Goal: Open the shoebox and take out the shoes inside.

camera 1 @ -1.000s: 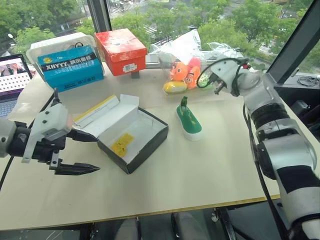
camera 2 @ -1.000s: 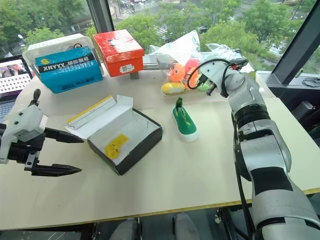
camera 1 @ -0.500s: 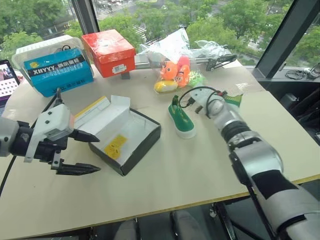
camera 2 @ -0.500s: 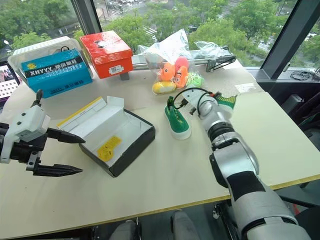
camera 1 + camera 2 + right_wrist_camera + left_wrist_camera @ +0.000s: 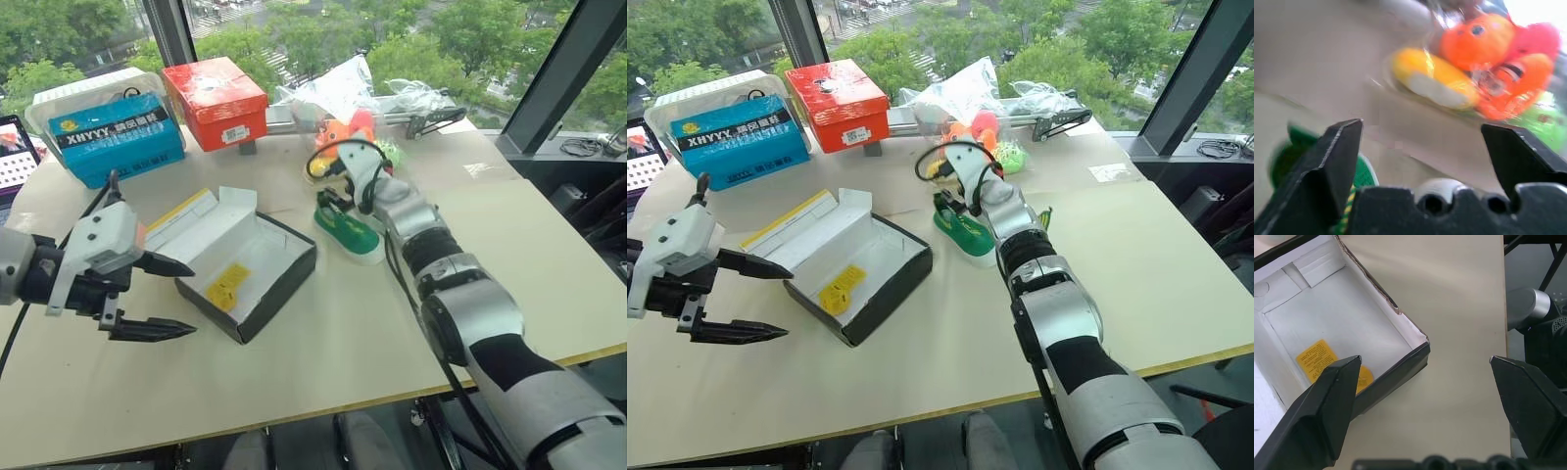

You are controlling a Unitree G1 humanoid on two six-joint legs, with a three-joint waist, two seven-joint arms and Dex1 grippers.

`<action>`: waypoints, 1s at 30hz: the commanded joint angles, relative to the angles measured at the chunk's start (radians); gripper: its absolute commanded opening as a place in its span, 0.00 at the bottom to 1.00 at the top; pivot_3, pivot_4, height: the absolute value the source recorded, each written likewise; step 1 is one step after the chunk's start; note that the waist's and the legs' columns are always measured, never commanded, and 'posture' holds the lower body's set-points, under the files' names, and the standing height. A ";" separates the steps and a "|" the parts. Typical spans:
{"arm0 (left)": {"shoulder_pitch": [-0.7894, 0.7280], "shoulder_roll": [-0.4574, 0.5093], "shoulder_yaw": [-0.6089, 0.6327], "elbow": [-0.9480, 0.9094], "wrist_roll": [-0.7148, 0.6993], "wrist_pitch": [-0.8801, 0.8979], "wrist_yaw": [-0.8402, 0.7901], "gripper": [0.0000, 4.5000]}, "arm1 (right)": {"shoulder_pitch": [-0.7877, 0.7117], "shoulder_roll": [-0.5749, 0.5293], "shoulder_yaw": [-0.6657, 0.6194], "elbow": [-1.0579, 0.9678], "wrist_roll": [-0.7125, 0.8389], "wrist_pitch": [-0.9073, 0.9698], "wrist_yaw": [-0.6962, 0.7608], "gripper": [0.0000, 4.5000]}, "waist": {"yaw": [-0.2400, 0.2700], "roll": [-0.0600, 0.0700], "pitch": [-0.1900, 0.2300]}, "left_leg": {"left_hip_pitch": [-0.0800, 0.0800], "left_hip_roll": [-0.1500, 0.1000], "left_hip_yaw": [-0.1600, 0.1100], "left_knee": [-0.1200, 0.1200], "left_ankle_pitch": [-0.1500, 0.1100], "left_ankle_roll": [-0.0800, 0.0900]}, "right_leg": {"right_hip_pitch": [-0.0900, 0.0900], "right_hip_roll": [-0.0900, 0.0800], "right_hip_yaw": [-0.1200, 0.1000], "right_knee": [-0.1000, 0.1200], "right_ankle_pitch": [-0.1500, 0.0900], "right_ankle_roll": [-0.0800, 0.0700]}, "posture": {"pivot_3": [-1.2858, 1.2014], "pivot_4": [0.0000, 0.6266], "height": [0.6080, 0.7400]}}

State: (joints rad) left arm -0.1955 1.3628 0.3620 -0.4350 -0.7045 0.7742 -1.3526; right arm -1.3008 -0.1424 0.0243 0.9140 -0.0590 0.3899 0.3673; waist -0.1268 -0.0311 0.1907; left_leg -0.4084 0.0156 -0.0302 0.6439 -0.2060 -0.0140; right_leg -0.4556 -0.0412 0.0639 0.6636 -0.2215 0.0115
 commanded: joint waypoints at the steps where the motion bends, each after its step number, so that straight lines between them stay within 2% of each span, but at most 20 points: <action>1: -0.038 0.011 -0.021 0.018 0.012 -0.028 0.000 1.00 | 0.009 -0.023 -0.073 -0.328 0.145 0.243 0.091 0.99 | 0.007 0.000 0.000 | 0.000 0.000 0.000 0.000 0.000 0.000 | 0.000 0.000 0.000 0.000 0.000 0.000 | 0.52 0.24 1.00; 4: -0.071 -0.005 -0.051 0.035 0.011 -0.039 0.012 1.00 | 0.042 -0.061 -0.099 -0.503 0.232 0.376 0.158 0.99 | 0.017 -0.001 0.000 | 0.000 0.000 0.000 0.001 0.000 0.000 | 0.000 0.000 0.000 0.000 0.000 0.000 | 0.52 0.24 1.00; 7: -0.161 -0.068 -0.081 0.061 -0.032 -0.015 0.067 1.00 | 0.113 -0.183 -0.083 -0.739 0.340 0.517 0.319 0.99 | 0.041 -0.001 0.000 | 0.000 -0.001 0.000 0.001 0.000 0.000 | 0.000 0.000 -0.001 0.000 0.000 0.000 | 0.52 0.24 1.00; 10: -0.207 -0.115 -0.085 0.072 -0.065 0.012 0.092 1.00 | 0.188 -0.304 -0.049 -0.886 0.408 0.596 0.432 0.99 | 0.056 -0.001 -0.001 | -0.002 0.000 0.000 0.003 0.000 0.001 | 0.000 0.000 -0.001 -0.001 0.000 0.001 | 0.52 0.24 1.00; 13: -0.211 -0.165 -0.076 0.069 -0.077 0.017 0.136 1.00 | 0.285 -0.443 0.006 -1.025 0.445 0.603 0.551 0.99 | 0.059 -0.001 -0.001 | -0.002 0.000 0.001 0.004 -0.001 0.001 | 0.000 -0.001 -0.001 -0.001 0.000 0.001 | 0.52 0.24 1.00; 16: -0.155 -0.255 -0.021 0.003 -0.112 0.069 0.275 1.00 | 0.400 -0.546 -0.073 -1.141 0.550 0.647 0.625 0.99 | 0.057 -0.001 -0.001 | -0.001 0.000 0.002 0.004 -0.001 0.002 | 0.001 0.000 0.000 0.000 0.000 0.001 | 0.52 0.24 1.00; 22: -0.061 -0.379 0.078 -0.095 -0.106 0.090 0.490 1.00 | 0.513 -0.597 -0.190 -1.196 0.647 0.687 0.594 0.99 | 0.057 -0.002 -0.001 | 0.001 0.001 0.004 0.005 -0.001 0.002 | 0.001 0.000 0.003 0.001 0.000 0.002 | 0.52 0.24 1.00; 26: 0.002 -0.455 0.086 -0.103 -0.019 0.063 0.650 1.00 | 0.686 -0.635 -0.248 -1.226 0.608 0.602 0.547 0.99 | 0.068 -0.006 -0.004 | 0.004 0.000 0.004 0.006 -0.001 0.002 | 0.008 0.000 0.002 -0.002 0.000 0.003 | 0.52 0.24 1.00; 30: 0.038 -0.555 0.140 -0.116 -0.071 0.077 0.742 1.00 | 0.845 -0.604 -0.300 -1.288 0.620 0.548 0.490 0.99 | 0.079 -0.006 -0.004 | 0.009 -0.001 0.004 0.006 -0.002 0.003 | 0.016 -0.002 0.002 -0.008 0.001 0.005 | 0.52 0.24 1.00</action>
State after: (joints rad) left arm -0.1440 0.8217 0.4497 -0.5150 -0.7481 0.8562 -0.6541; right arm -0.4545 -0.7574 -0.2168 -0.3098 0.5529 0.9908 0.8875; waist -0.0477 -0.0369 0.1871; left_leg -0.4001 0.0148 -0.0260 0.6508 -0.2077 -0.0114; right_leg -0.4397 -0.0430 0.0664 0.6549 -0.2200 0.0180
